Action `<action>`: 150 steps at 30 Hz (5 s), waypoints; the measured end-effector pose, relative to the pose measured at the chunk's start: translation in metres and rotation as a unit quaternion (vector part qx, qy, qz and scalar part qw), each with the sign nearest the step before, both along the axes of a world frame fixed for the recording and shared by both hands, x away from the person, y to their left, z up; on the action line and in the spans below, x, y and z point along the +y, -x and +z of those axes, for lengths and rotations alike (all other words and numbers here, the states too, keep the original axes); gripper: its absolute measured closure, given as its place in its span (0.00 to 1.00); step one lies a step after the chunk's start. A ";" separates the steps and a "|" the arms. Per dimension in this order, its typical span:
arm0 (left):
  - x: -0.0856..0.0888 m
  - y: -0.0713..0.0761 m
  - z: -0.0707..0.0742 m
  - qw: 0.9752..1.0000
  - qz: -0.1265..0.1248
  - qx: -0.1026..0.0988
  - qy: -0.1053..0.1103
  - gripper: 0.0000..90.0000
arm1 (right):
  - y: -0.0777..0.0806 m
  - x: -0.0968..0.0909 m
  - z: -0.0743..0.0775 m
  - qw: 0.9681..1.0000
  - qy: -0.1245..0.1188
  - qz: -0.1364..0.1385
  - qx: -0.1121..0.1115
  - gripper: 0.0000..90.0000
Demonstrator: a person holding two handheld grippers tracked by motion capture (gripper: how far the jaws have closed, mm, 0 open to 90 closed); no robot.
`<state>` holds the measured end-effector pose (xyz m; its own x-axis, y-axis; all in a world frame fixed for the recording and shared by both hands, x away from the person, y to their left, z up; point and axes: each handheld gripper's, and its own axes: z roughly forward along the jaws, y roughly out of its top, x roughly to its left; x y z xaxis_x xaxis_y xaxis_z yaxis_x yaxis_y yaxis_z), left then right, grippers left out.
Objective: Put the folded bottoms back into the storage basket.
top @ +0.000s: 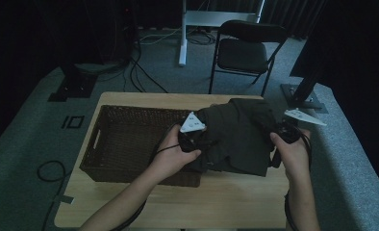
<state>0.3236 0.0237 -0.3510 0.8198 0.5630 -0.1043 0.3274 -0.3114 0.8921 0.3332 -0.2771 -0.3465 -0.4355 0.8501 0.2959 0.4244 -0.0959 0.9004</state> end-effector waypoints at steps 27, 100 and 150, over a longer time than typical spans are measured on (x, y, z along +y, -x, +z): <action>0.112 -0.009 0.002 0.999 0.050 -0.005 0.014 0.75 | -0.040 0.108 0.017 0.998 0.003 0.069 0.000 0.78; 0.216 -0.070 -0.121 0.973 0.161 0.104 -0.129 0.71 | -0.105 0.265 -0.133 0.986 0.084 0.051 0.135 0.77; 0.214 -0.047 -0.058 0.977 0.201 0.056 -0.044 0.21 | -0.097 0.245 -0.072 0.987 0.153 0.040 0.025 0.15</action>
